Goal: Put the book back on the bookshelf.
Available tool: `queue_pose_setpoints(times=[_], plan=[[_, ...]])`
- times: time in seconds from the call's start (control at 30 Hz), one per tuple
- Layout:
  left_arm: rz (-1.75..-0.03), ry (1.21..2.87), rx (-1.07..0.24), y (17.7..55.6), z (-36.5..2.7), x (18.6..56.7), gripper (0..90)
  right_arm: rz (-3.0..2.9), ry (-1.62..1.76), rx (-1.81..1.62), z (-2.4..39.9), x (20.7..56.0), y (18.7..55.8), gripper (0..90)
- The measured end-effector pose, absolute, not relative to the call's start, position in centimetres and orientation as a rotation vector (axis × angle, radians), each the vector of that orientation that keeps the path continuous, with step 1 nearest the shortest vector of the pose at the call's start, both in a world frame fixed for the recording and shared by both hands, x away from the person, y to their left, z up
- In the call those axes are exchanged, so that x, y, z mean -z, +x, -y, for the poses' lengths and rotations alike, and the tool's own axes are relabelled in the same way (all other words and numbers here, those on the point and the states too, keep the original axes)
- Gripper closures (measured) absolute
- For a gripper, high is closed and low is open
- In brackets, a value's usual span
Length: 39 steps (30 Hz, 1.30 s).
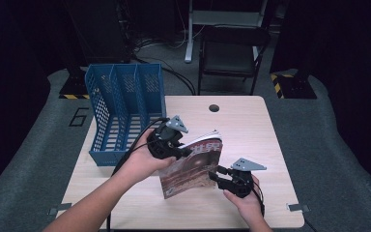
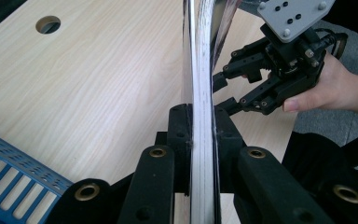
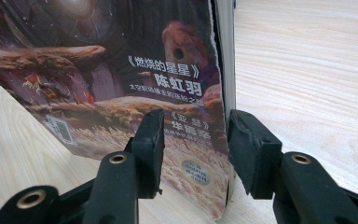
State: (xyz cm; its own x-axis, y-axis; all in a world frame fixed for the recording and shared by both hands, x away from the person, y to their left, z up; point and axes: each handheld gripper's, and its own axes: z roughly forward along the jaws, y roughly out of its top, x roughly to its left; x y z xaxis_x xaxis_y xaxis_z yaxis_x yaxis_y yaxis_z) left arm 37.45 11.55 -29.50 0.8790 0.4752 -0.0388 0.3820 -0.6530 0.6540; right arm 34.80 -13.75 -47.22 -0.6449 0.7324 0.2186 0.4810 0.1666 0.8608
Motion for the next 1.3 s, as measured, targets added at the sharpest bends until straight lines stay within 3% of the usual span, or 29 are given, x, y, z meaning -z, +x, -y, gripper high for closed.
queue_pose_setpoints(times=[1.3], plan=[[-0.618, 2.423, -0.155, 37.6, -11.39, 29.67, 83.0, -2.217, 1.189, -1.467, 13.8, 47.54, 35.11, 57.4]])
